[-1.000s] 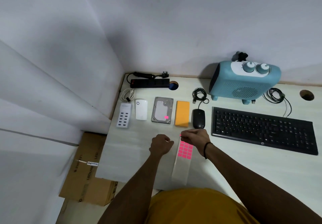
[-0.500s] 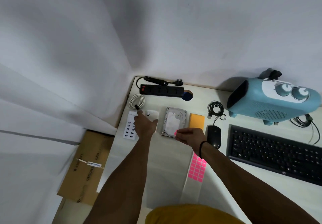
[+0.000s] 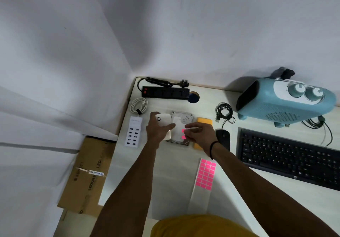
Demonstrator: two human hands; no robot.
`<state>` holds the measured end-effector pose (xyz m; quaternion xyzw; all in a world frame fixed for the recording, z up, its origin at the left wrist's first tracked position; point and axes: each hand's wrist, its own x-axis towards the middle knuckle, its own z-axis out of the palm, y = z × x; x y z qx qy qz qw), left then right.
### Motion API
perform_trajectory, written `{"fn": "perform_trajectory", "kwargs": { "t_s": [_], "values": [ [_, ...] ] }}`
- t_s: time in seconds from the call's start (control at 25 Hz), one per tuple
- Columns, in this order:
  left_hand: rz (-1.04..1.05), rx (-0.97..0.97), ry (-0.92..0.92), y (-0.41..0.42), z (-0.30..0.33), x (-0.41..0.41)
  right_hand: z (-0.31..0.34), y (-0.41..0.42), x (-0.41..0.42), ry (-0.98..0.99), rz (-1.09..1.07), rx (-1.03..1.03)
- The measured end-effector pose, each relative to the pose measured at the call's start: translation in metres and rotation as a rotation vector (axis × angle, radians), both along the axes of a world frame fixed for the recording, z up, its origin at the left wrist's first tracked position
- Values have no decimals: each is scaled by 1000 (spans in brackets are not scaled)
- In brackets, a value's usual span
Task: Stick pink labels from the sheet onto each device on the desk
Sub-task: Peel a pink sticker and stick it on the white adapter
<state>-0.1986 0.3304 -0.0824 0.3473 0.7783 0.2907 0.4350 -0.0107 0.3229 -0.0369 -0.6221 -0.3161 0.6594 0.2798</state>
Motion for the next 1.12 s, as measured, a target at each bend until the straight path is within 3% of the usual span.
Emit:
{"fn": "perform_trajectory", "kwargs": {
  "t_s": [0.12, 0.36, 0.92, 1.12],
  "values": [
    [-88, 108, -145, -14, 14, 13, 22, 5, 2, -63, 9, 105],
    [-197, 214, -191, -39, 48, 48, 58, -3, 16, -235, -1, 282],
    [-166, 317, -216, -80, 84, 81, 88, -41, 36, -366, -67, 293],
    [-135, 334, -319, -85, 96, 80, 96, -40, 45, -342, -5, 290]
  ]
}}
